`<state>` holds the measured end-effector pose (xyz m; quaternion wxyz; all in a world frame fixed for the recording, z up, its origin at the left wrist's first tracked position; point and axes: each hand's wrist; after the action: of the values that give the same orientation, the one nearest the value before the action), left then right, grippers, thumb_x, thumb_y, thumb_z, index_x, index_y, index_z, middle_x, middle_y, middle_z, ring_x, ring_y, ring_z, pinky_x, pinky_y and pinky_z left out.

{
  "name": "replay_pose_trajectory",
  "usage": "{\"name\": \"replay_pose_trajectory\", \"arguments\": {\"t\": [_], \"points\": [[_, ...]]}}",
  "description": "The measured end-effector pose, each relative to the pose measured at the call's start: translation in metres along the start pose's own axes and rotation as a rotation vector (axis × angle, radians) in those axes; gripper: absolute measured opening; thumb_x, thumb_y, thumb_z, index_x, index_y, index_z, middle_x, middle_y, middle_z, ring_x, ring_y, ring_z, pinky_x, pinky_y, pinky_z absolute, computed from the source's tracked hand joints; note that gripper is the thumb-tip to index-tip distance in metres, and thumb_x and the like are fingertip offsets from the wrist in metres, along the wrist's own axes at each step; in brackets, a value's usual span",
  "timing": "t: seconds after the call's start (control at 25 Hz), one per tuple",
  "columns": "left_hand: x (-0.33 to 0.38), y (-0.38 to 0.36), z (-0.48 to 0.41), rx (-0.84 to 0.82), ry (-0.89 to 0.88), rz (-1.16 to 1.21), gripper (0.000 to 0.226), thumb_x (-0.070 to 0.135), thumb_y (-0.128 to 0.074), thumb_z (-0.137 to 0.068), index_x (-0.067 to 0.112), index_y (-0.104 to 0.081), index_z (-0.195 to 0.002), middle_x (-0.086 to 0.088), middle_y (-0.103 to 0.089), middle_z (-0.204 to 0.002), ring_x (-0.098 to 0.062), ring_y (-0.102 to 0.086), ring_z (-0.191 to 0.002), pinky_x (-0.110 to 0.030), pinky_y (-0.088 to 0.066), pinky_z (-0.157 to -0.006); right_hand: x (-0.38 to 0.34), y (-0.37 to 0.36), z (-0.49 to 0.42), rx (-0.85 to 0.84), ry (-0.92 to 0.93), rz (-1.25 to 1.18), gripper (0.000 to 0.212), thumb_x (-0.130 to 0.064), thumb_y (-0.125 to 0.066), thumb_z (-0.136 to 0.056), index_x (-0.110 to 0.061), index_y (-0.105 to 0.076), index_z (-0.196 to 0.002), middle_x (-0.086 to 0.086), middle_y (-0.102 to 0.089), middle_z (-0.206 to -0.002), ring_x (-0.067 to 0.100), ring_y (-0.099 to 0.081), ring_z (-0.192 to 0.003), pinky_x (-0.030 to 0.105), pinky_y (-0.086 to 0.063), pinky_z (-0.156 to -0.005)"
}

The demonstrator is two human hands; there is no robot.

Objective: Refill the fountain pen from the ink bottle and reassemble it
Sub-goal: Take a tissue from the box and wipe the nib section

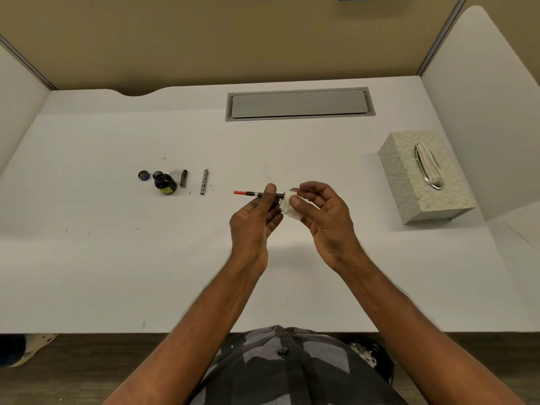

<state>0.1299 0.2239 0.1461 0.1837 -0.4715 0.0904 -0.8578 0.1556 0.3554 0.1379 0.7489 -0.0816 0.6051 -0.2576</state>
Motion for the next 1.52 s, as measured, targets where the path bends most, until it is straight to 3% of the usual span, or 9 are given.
{"name": "replay_pose_trajectory", "arguments": {"t": [0.24,0.32,0.48,0.76,0.88,0.96,1.12,1.36,1.52], "points": [[-0.001,0.0,0.001,0.034,0.03,-0.008,0.035,0.04,-0.08,-0.082,0.007,-0.078,-0.091,-0.001,-0.074,-0.08,-0.015,-0.072,-0.079,-0.027,-0.058,-0.079,0.001,0.0,0.005,0.006,0.314,0.425,0.033,-0.003,-0.076,-0.091,-0.011,-0.058,-0.118,0.006,-0.075,-0.104,0.014,-0.074,-0.1,0.023,-0.057,-0.085],[-0.002,0.001,0.003,-0.003,0.007,0.002,0.028,0.033,-0.078,-0.086,0.007,-0.077,-0.094,-0.004,-0.076,-0.087,-0.018,-0.073,-0.086,-0.028,-0.057,-0.082,0.002,0.0,0.005,0.029,0.274,0.365,0.036,-0.001,-0.076,-0.091,-0.011,-0.057,-0.12,0.008,-0.076,-0.103,0.019,-0.074,-0.1,0.027,-0.058,-0.086],[-0.001,-0.002,0.004,-0.111,-0.134,-0.021,0.012,0.018,-0.07,-0.093,0.008,-0.077,-0.094,-0.009,-0.078,-0.095,-0.022,-0.074,-0.097,-0.031,-0.058,-0.09,-0.003,0.0,-0.001,0.08,-0.049,-0.151,0.041,0.007,-0.068,-0.091,-0.014,-0.056,-0.123,0.008,-0.075,-0.095,0.022,-0.074,-0.09,0.034,-0.059,-0.085],[-0.002,-0.001,0.008,-0.002,-0.07,-0.057,0.018,0.031,-0.076,-0.088,0.014,-0.077,-0.083,0.002,-0.072,-0.073,-0.015,-0.069,-0.077,-0.028,-0.058,-0.079,-0.001,0.007,0.0,0.056,0.223,0.258,0.037,0.002,-0.074,-0.091,-0.014,-0.059,-0.12,0.002,-0.077,-0.093,0.018,-0.075,-0.095,0.03,-0.058,-0.085],[0.0,0.0,0.009,0.021,-0.083,-0.035,0.019,0.031,-0.077,-0.087,0.013,-0.077,-0.083,0.001,-0.073,-0.073,-0.015,-0.071,-0.078,-0.027,-0.059,-0.08,-0.001,0.013,-0.004,0.121,0.132,0.056,0.033,0.004,-0.071,-0.091,-0.014,-0.062,-0.116,0.005,-0.074,-0.095,0.023,-0.073,-0.098,0.044,-0.059,-0.093],[0.0,0.002,0.008,0.029,-0.091,-0.017,0.018,0.03,-0.078,-0.087,0.012,-0.077,-0.083,0.0,-0.074,-0.076,-0.015,-0.072,-0.08,-0.027,-0.059,-0.081,-0.004,0.019,-0.004,0.126,0.059,-0.081,0.033,0.008,-0.068,-0.091,-0.011,-0.061,-0.117,0.009,-0.072,-0.1,0.024,-0.073,-0.098,0.04,-0.061,-0.089],[-0.004,0.003,0.01,0.011,-0.108,-0.037,0.017,0.027,-0.077,-0.087,0.011,-0.077,-0.087,-0.002,-0.076,-0.081,-0.015,-0.072,-0.082,-0.028,-0.058,-0.084,-0.005,0.017,0.002,0.017,-0.019,-0.058,0.032,0.003,-0.071,-0.091,-0.013,-0.062,-0.117,0.007,-0.072,-0.104,0.02,-0.073,-0.1,0.034,-0.06,-0.088],[-0.008,0.001,0.011,-0.029,-0.149,-0.104,0.016,0.029,-0.075,-0.09,0.013,-0.079,-0.086,-0.002,-0.077,-0.082,-0.013,-0.072,-0.081,-0.029,-0.058,-0.084,-0.003,0.01,0.001,0.012,-0.05,-0.064,0.035,0.007,-0.069,-0.09,-0.013,-0.06,-0.117,0.0,-0.068,-0.09,0.014,-0.072,-0.085,0.029,-0.059,-0.079],[-0.012,-0.001,0.013,-0.031,-0.208,-0.18,0.021,0.028,-0.074,-0.091,0.007,-0.078,-0.096,0.0,-0.078,-0.083,-0.015,-0.075,-0.085,-0.031,-0.06,-0.085,-0.004,0.015,-0.001,0.05,-0.072,-0.092,0.042,0.008,-0.068,-0.09,-0.013,-0.058,-0.125,0.0,-0.065,-0.089,0.018,-0.07,-0.088,0.028,-0.06,-0.081]]}}
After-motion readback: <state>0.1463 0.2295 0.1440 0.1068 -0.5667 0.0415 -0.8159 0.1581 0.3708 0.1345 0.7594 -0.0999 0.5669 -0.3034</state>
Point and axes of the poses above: each hand's wrist, its own z-axis away from the middle knuckle, its own y-axis out of the back of the hand, x = y × z
